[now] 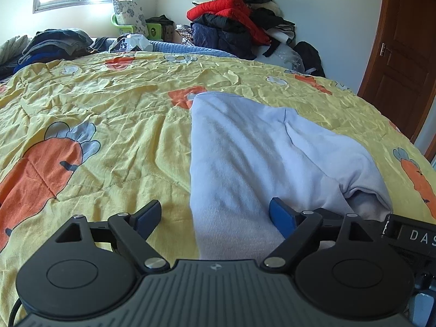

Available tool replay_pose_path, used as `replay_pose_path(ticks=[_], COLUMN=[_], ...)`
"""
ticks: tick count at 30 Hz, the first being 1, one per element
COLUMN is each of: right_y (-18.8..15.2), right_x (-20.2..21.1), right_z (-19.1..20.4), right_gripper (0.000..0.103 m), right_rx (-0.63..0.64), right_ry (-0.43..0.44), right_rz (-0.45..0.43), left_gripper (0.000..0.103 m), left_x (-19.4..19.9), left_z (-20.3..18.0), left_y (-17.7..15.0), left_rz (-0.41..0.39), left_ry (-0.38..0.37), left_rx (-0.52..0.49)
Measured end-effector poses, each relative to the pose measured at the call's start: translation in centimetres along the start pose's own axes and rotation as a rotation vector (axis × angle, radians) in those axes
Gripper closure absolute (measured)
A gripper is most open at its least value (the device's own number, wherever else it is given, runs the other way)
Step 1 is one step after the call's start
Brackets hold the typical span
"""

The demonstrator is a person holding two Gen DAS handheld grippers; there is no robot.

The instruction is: Fold small clothes

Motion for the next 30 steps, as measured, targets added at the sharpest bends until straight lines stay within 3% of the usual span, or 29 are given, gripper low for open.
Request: replay_pose_path(ticks=[8, 13, 16, 18, 20, 21, 26, 28, 30], right_y=[-0.2, 0.4, 1.1, 2.0, 3.1, 3.7, 7.1, 8.1, 8.7], right_x=[0.1, 0.2, 0.6, 1.0, 1.4, 1.4, 0.7, 0.0, -0.8], right_z=[0.7, -0.4, -0.5, -0.5, -0.5, -0.5, -1.0, -1.5, -1.8], right_gripper=[0.092, 0.088, 0.070, 0.047, 0.032, 0.030, 0.036, 0.050, 0.090], right_rx=[0.038, -0.038, -0.064, -0.087, -0.101, -0.101, -0.102, -0.126, -0.124], right_ry=[-0.030, 0.039, 0.095, 0.123, 0.149, 0.151, 0.091, 0.070, 0.052], right_rz=[-0.016, 0.009, 0.016, 0.006, -0.017, -0.027, -0.040, -0.026, -0.005], left_gripper=[0.011, 0.009, 0.006, 0.006, 0.006, 0.006, 0.005, 0.005, 0.005], left_x=[0.0, -0.1, -0.2, -0.2, -0.2, -0.2, -0.2, -0.1, 0.3], left_z=[-0.1, 0.5, 0.6, 0.6, 0.7, 0.7, 0.6, 0.5, 0.4], left_y=[-0.8, -0.9, -0.9, -0.9, -0.9, -0.9, -0.9, -0.9, -0.7], left_rz=[-0.042, -0.044, -0.044, -0.045, -0.045, -0.045, -0.045, -0.048, -0.075], left_ry=[0.008, -0.007, -0.017, -0.017, -0.018, -0.019, -0.019, -0.016, -0.011], left_rx=[-0.015, 0.009, 0.013, 0.012, 0.014, 0.015, 0.014, 0.013, 0.014])
Point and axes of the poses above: each gripper's, at about its wrist camera, not at the fingertips, and x roughly against the way its jaws point, z to its left, y to its top, the point moved 1 cm from there along -x, roughly the way its jaws point, and after that the axes turned 4 degrees about z, right-handed, at the moved point
